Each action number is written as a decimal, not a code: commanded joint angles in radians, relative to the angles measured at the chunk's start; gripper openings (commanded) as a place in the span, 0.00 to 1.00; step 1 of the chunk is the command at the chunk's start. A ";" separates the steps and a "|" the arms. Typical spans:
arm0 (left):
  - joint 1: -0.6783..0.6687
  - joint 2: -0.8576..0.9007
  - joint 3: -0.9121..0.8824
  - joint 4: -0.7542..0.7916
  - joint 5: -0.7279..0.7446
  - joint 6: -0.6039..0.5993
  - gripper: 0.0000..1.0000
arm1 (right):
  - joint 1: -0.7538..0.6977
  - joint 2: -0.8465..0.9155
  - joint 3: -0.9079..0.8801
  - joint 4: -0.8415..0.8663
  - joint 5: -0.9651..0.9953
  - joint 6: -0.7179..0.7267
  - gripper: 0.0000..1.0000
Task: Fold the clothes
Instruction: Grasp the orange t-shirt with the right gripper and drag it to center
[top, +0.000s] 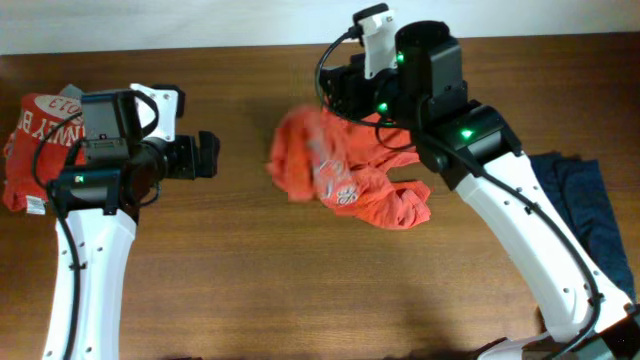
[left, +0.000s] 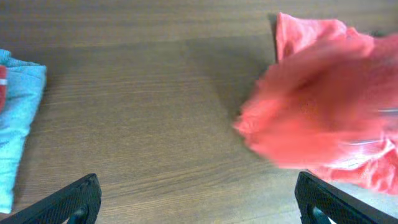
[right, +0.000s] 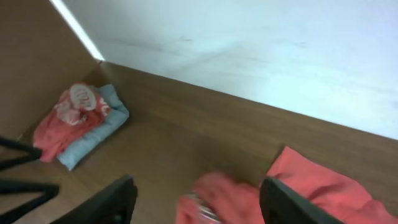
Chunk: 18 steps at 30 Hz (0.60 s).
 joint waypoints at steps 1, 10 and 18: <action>-0.067 0.020 0.024 -0.021 0.043 0.055 0.99 | -0.076 -0.050 0.024 -0.027 0.021 0.009 0.68; -0.201 0.190 0.024 -0.071 0.017 0.106 0.98 | -0.274 -0.067 0.024 -0.570 0.052 0.021 0.73; -0.197 0.217 0.024 -0.061 -0.064 0.060 0.95 | -0.330 -0.046 -0.173 -0.724 0.109 0.093 0.79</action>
